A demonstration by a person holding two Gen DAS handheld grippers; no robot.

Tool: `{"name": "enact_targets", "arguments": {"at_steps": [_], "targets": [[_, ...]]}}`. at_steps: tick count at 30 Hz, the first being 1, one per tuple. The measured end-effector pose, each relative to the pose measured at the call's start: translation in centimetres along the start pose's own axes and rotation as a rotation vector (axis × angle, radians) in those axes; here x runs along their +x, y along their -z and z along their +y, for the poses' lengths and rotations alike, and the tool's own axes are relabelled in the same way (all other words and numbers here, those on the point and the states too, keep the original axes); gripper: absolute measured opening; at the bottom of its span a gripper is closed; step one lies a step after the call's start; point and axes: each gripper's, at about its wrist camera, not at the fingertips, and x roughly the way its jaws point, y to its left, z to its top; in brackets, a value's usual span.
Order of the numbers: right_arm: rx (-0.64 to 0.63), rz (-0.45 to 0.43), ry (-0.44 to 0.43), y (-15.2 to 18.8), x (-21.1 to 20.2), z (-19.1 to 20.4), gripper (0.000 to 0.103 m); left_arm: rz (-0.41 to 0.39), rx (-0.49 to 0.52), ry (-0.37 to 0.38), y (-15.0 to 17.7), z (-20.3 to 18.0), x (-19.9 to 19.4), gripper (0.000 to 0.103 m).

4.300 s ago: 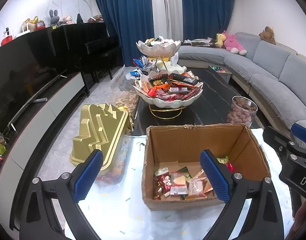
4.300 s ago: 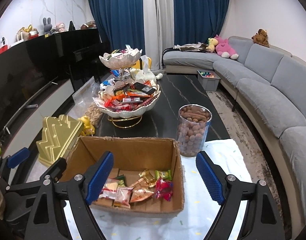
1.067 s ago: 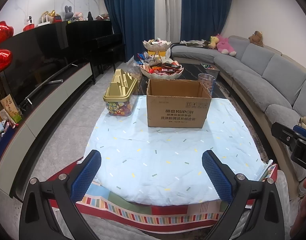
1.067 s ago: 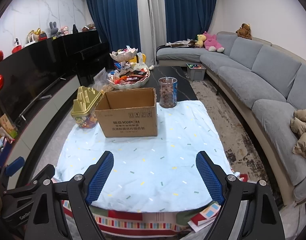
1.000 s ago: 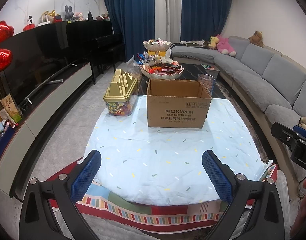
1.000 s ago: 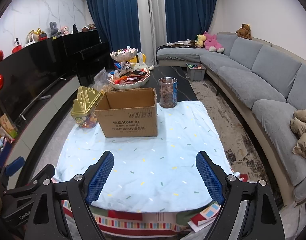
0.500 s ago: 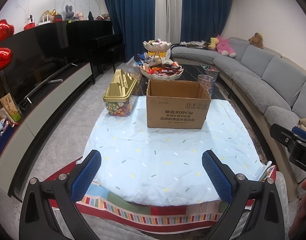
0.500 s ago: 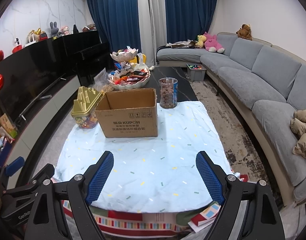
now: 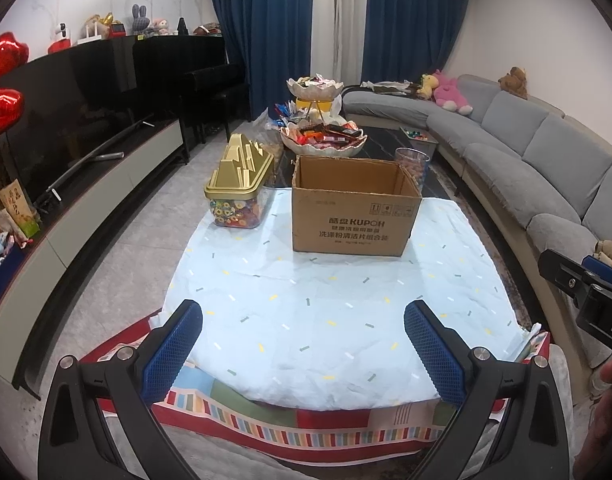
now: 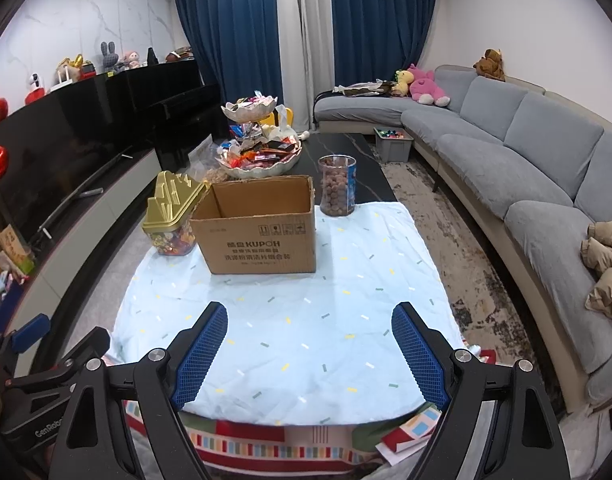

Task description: Organize snacks

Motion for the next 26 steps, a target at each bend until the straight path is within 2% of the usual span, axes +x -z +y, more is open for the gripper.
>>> {"name": "enact_targets", "arguments": {"at_steps": [26], "targets": [[0.000,0.001,0.002,-0.02,0.44,-0.12,0.085,-0.009,-0.005,0.006,0.12,0.25,-0.06,0.103]]}}
